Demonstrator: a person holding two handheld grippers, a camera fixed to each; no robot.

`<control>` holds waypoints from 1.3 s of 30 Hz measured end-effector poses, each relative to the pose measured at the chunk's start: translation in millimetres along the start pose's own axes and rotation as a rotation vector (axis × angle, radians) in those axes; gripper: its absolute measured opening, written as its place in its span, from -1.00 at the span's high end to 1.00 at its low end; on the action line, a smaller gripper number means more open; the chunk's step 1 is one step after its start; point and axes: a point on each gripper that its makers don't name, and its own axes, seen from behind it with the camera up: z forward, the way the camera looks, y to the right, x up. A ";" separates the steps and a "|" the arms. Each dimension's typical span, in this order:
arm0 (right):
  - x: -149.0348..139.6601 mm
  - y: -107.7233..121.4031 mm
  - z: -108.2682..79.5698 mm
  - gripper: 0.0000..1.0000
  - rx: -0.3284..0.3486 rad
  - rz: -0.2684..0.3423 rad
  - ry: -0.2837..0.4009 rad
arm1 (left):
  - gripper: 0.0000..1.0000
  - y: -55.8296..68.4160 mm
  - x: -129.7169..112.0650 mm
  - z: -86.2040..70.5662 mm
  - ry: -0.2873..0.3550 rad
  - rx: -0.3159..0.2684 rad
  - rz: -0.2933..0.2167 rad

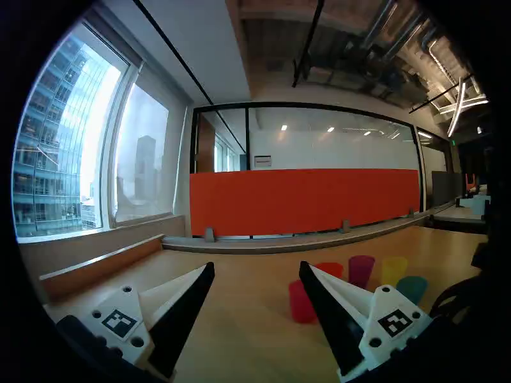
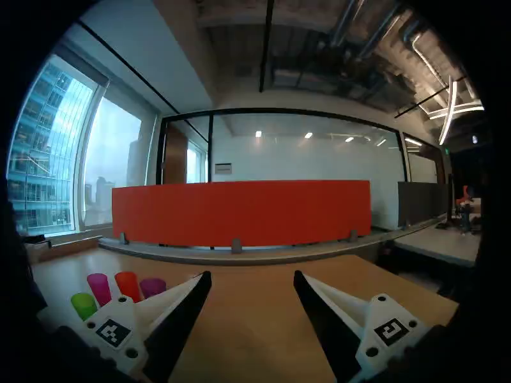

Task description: Pour water

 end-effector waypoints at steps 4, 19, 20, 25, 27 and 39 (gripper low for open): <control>-1.7 -3.0 1.5 -1.00 0.002 -0.003 0.000 | -0.98 2.7 -6.6 2.7 -0.001 -0.002 -0.013; -3.9 -12.4 1.7 -1.00 0.013 -0.015 -0.002 | -0.98 14.3 -27.9 14.5 -0.006 -0.023 -0.031; -3.8 -12.4 1.6 -0.99 0.013 -0.015 -0.002 | -0.98 14.8 -28.6 15.2 -0.006 -0.025 -0.033; -4.5 -12.1 1.6 -0.99 0.013 -0.018 -0.002 | -0.98 15.1 -35.1 18.1 -0.011 -0.030 -0.040; -4.6 -11.3 1.8 -0.99 0.011 -0.020 -0.002 | -0.97 14.0 -37.6 18.5 -0.013 -0.027 -0.041; -5.4 -7.2 1.5 -1.00 0.005 -0.018 -0.002 | -0.98 12.6 -46.5 19.8 -0.030 -0.028 -0.031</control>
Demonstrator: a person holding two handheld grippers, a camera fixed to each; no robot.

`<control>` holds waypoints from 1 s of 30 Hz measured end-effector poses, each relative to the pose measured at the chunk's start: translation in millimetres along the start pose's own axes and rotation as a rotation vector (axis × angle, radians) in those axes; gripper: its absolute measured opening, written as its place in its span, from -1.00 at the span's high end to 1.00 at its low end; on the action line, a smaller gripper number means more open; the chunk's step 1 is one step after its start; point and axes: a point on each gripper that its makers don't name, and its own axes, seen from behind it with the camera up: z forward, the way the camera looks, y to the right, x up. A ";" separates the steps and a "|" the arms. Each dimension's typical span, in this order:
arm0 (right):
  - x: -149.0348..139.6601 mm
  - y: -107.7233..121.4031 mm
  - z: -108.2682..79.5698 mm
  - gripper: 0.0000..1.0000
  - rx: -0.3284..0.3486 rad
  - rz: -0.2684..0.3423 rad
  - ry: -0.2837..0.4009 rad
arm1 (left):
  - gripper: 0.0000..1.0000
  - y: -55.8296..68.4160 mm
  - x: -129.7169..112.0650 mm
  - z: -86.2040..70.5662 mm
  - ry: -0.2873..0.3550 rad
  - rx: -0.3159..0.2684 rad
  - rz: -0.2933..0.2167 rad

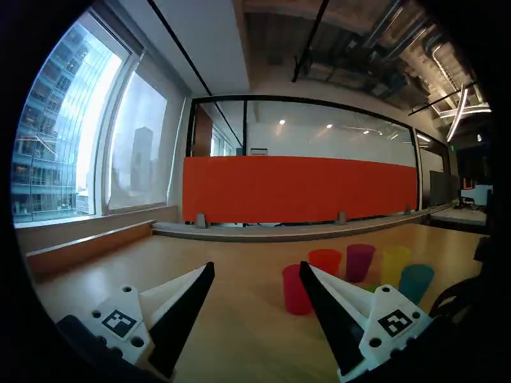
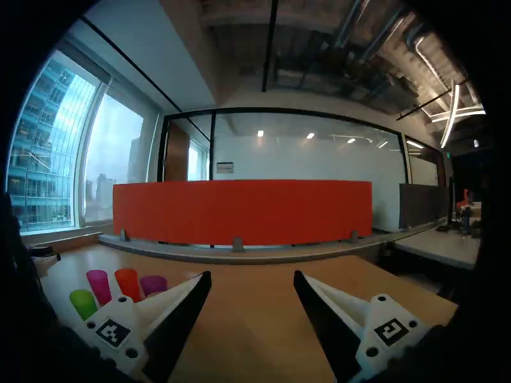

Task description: Pour water

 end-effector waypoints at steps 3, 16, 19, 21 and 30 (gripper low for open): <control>0.1 -0.7 -0.5 -1.00 0.002 0.000 -0.001 | -0.98 0.5 -2.3 0.9 -0.008 -0.001 0.007; -1.5 -1.1 -1.5 -1.00 0.008 0.001 0.001 | -0.97 1.1 -8.2 2.1 -0.029 -0.001 0.010; -1.0 -1.7 -2.4 -0.99 0.012 -0.002 0.003 | -0.98 1.3 -8.3 2.1 -0.031 -0.002 0.011; -0.1 -2.6 -2.8 -0.99 0.017 -0.005 0.006 | -0.98 1.6 -8.5 2.3 -0.031 -0.003 0.011; 1.7 -9.8 -2.3 -1.00 0.042 -0.027 0.018 | -0.98 2.1 -8.8 2.6 -0.031 -0.007 0.011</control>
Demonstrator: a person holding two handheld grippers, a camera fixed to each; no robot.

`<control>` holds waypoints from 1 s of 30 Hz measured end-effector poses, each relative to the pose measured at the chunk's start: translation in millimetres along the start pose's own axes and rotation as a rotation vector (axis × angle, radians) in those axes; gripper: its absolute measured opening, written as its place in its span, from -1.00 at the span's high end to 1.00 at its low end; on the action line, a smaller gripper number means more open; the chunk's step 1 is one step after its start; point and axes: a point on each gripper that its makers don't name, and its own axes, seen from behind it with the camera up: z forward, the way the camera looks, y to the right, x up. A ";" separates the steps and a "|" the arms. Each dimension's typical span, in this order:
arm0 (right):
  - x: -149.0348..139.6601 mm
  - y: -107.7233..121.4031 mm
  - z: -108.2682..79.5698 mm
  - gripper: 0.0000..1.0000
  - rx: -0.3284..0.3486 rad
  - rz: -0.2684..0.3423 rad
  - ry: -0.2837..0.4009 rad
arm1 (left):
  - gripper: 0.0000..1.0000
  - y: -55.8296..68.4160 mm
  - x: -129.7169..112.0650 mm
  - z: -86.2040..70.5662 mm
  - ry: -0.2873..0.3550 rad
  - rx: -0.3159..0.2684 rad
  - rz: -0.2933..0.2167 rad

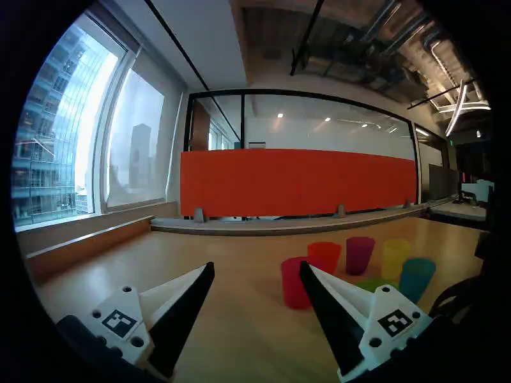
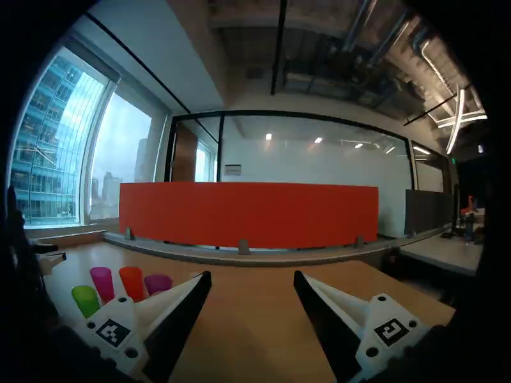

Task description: Pour water

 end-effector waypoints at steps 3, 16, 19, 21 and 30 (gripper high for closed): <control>-1.9 -1.4 2.6 -1.00 0.003 -0.001 0.000 | -0.98 0.2 0.3 0.0 0.000 0.000 0.000; -22.5 -3.6 21.0 -1.00 -0.001 0.024 -0.005 | -0.98 0.6 -0.6 0.0 0.000 0.000 0.000; -27.5 -1.9 23.1 -1.00 -0.007 0.028 -0.001 | -0.98 0.8 -0.8 0.0 0.000 0.000 0.000; -31.2 0.0 23.6 -0.99 -0.012 0.025 0.001 | -0.97 1.0 -0.8 -0.2 0.000 0.000 0.001; -43.4 13.2 19.5 -1.00 -0.039 -0.002 0.000 | -0.98 0.6 -0.5 -1.1 0.000 0.000 0.000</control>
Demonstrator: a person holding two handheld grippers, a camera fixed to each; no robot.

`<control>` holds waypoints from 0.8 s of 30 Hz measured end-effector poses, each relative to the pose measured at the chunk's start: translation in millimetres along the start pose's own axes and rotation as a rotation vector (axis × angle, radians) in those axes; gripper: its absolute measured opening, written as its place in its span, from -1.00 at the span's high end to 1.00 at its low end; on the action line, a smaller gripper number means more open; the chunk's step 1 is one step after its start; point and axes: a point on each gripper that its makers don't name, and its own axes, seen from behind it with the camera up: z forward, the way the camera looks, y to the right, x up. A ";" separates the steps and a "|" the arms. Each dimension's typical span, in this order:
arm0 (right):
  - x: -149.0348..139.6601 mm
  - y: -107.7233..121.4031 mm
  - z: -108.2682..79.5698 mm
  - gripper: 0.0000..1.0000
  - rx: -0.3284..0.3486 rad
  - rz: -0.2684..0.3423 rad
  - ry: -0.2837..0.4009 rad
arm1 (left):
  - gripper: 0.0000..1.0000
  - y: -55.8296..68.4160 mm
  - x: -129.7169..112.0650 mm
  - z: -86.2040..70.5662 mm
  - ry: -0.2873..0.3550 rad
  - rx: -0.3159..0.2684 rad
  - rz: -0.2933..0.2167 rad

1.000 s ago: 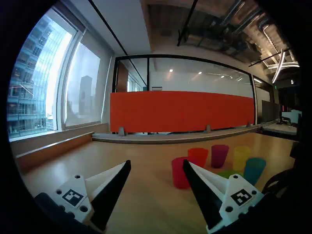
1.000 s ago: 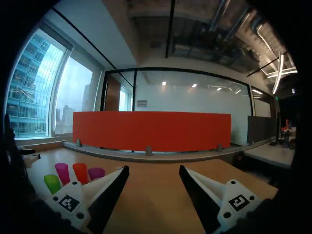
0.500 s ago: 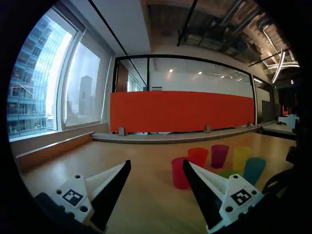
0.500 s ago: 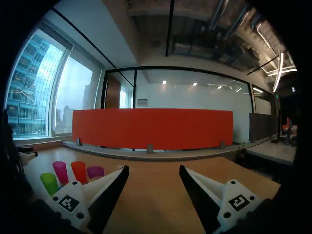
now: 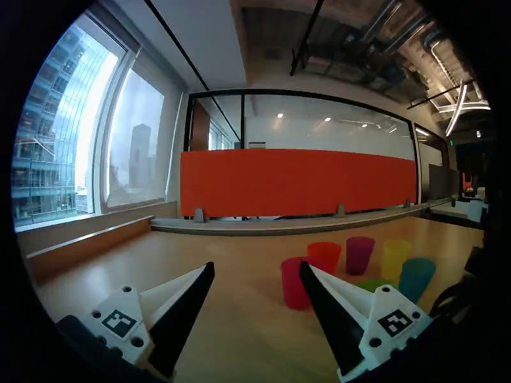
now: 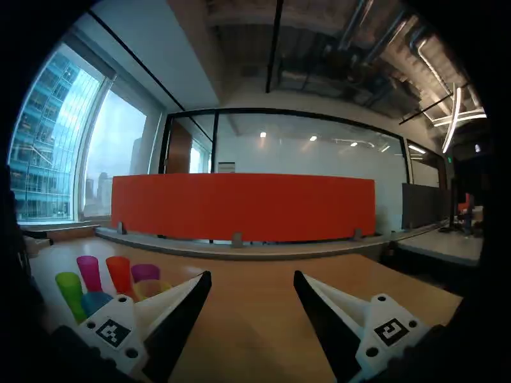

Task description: Pour water

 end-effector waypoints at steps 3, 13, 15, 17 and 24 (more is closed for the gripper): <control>-3.8 2.4 -1.9 -0.99 0.001 -0.004 -0.005 | -0.98 0.0 0.1 -0.1 0.000 0.000 0.000; -21.0 7.7 -0.9 -1.00 0.004 0.006 -0.038 | -0.98 0.4 0.5 0.6 0.000 0.000 0.000; -24.1 8.3 -0.2 -1.00 0.004 0.007 -0.045 | -0.98 0.3 0.5 0.7 0.000 0.000 0.000; -26.0 9.2 0.8 -1.00 0.002 0.009 -0.049 | -0.98 0.3 0.5 0.8 0.000 0.000 0.000; -31.7 11.9 3.4 -1.00 -0.001 0.011 -0.057 | -0.98 -0.1 0.2 0.3 0.000 0.000 0.000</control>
